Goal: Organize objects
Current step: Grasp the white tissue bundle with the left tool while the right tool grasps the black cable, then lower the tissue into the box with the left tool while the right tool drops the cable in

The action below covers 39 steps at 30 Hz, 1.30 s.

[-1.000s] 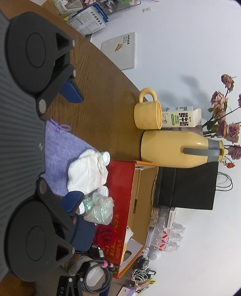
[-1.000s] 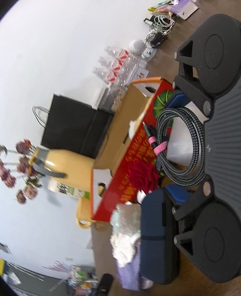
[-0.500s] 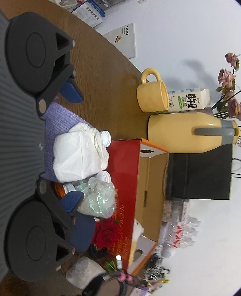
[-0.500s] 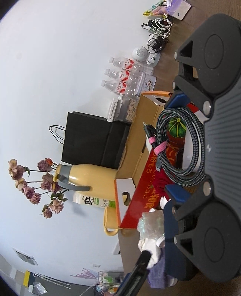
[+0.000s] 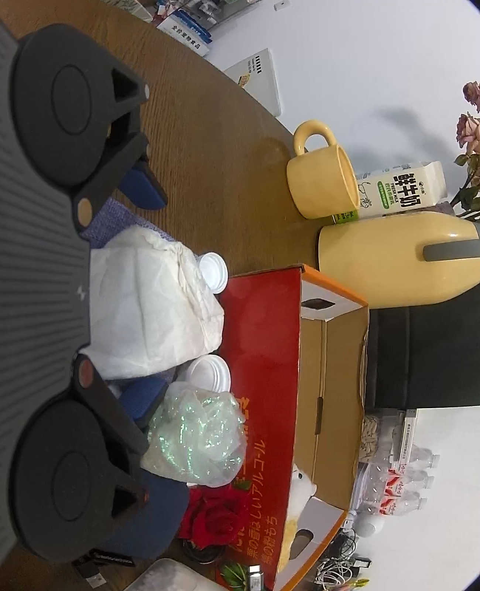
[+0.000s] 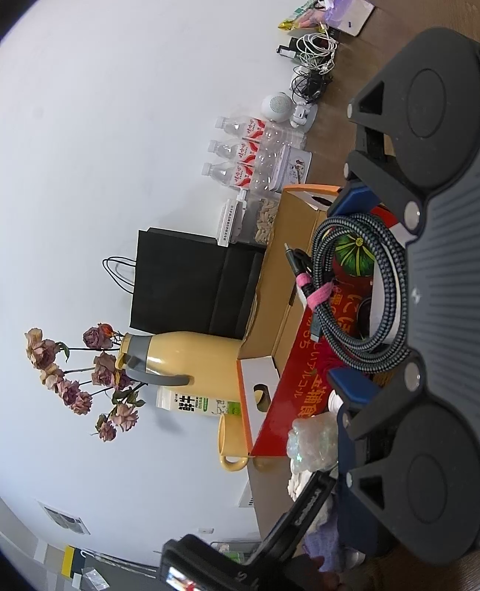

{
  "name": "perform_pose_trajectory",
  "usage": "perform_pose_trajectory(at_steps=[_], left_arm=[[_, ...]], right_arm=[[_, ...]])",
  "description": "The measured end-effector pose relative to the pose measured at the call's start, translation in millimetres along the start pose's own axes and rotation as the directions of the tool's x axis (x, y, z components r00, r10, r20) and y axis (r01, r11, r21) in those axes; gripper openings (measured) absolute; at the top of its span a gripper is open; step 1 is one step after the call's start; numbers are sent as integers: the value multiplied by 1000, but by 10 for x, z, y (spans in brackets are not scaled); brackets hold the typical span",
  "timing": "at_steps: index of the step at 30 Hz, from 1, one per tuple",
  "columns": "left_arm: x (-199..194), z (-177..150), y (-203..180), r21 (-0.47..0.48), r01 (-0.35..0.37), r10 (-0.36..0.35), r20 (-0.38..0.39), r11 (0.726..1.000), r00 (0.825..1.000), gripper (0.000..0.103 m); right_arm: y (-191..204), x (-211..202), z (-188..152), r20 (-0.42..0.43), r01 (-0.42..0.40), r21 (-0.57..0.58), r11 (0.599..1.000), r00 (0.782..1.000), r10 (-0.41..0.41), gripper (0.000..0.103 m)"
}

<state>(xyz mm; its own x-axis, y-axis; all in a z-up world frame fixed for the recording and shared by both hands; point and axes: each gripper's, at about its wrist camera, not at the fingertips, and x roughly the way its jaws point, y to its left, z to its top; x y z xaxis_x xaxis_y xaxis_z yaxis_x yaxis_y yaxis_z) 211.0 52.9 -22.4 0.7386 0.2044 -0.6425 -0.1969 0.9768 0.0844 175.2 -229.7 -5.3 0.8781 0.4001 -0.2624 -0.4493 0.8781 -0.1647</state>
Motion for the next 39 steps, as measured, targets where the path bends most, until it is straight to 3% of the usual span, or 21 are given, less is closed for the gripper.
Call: perform_pose_trajectory(at_steps=[3, 5, 26, 39], left_arm=[[-31, -9, -20, 7, 13, -13, 15, 1000, 1000, 77], [-59, -11, -40, 13, 13, -14, 28, 1000, 1000, 74], [-549, 21, 74, -17, 35, -32, 157, 999, 987, 73], [-681, 580, -75, 43, 115, -122, 306, 992, 944, 74]], right_arm=[[-7, 1, -1, 0, -3, 7, 1000, 1000, 3, 85], [-13, 7, -3, -2, -5, 11, 1000, 1000, 5, 85], [-4, -28, 20, 29, 4, 10, 1000, 1000, -4, 85], [139, 137, 494, 77, -27, -17, 999, 997, 28, 85]])
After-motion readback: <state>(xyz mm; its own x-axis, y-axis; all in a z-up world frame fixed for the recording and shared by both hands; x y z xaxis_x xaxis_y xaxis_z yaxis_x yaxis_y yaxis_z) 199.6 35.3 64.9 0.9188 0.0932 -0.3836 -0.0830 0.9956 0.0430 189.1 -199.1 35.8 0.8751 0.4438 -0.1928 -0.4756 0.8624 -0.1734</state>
